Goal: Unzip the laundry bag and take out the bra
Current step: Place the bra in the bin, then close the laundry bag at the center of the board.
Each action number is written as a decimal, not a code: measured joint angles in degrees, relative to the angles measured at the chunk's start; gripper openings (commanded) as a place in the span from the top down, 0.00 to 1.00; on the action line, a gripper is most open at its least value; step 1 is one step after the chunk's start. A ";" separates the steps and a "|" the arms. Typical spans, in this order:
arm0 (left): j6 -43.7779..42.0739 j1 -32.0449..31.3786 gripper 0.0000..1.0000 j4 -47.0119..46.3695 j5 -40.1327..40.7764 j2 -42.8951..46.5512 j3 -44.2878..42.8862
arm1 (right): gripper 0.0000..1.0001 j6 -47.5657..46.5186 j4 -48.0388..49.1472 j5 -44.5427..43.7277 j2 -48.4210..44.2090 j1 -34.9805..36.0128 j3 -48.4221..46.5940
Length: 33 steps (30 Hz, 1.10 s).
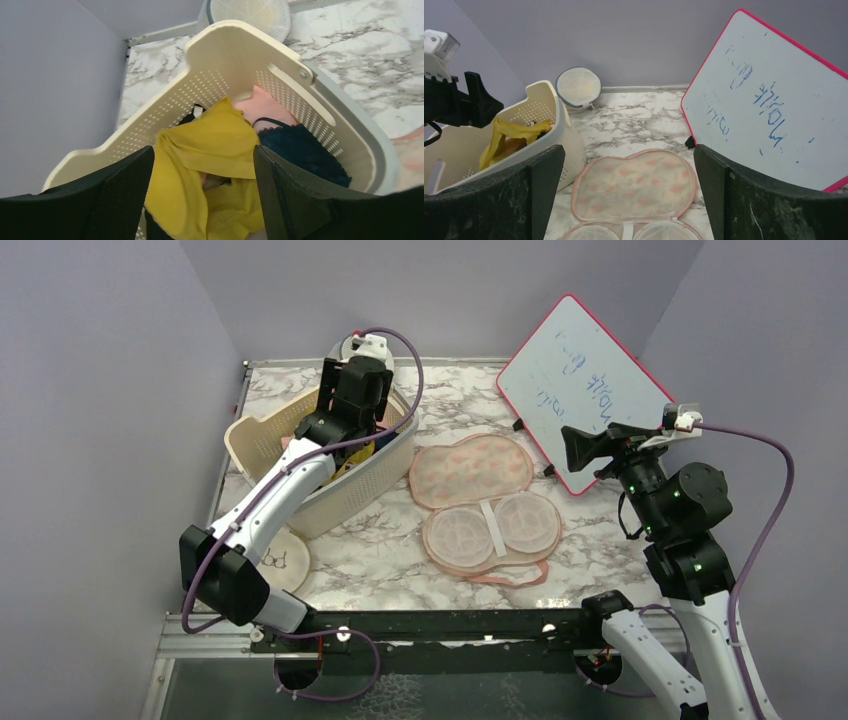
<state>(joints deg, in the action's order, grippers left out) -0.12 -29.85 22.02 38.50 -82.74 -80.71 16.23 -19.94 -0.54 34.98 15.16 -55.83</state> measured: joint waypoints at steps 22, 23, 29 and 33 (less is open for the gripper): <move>4.94 0.02 0.01 0.81 -28.94 9.97 0.79 | 0.00 0.00 0.04 0.04 1.38 0.00 0.02; 5.35 0.02 0.01 0.42 -31.10 10.01 0.79 | 0.00 0.00 0.04 0.07 1.40 0.00 0.02; 7.34 -0.44 0.02 -1.09 -42.93 8.28 0.79 | 0.00 0.02 0.02 0.28 1.49 0.00 0.04; 7.45 -3.93 0.02 -2.51 -46.40 5.09 0.76 | 0.00 0.02 0.02 0.31 1.51 0.00 0.09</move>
<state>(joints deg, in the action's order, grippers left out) 7.33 -33.78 19.51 -7.90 -77.65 -79.94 16.25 -19.92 -0.23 36.49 15.16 -55.75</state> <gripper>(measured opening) 0.983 0.998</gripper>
